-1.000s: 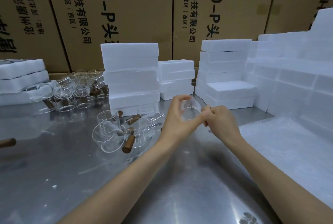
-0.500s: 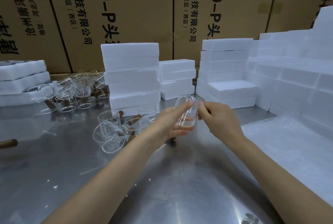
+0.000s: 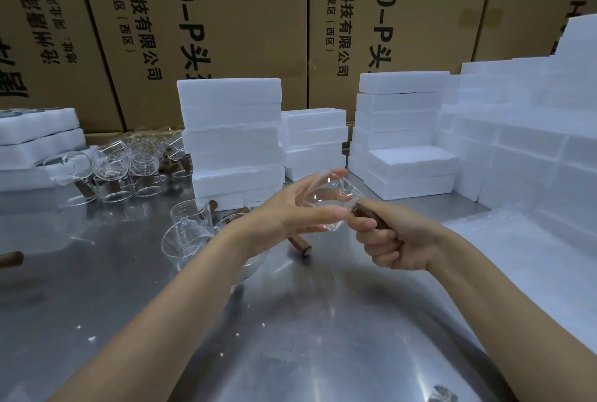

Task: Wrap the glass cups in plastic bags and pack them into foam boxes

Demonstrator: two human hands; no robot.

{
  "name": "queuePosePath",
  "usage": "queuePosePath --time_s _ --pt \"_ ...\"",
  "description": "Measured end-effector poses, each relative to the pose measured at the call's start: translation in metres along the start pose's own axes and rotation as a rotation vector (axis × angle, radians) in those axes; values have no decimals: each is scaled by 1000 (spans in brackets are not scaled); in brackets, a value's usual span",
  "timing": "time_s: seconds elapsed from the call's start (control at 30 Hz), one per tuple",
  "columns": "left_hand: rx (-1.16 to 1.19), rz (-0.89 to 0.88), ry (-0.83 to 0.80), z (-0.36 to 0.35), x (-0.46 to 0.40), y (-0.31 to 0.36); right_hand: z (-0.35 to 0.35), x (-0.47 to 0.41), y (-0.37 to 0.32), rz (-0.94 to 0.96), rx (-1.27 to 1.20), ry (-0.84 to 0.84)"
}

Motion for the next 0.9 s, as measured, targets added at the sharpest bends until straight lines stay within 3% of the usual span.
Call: queuePosePath --time_s 0.07,0.27,0.43,0.57,0.7,0.9 --pt "6 -2 30 3 -2 -1 -1 -1 -3 33 -60 20" --pt "154 -71 289 9 -2 -6 14 -6 -7 235 -250 319" --pt "-95 -94 246 0 -2 -1 15 -6 -9 309 -365 419" --pt "-112 -148 225 -4 -2 6 17 -6 -5 285 -507 380" --pt "-195 -241 324 -1 -1 13 12 -8 -5 270 -577 291" --pt "-553 -493 477 -8 6 26 5 -10 -6 279 -371 293"
Point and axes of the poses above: each hand's wrist, its own x-axis away from the middle knuckle, its own z-axis out of the back of the hand, y = z × x, the point moved 5 cm from there along -x, towards the middle knuckle, and after that the axes turned 14 degrees about x, right-handed, at the moved point
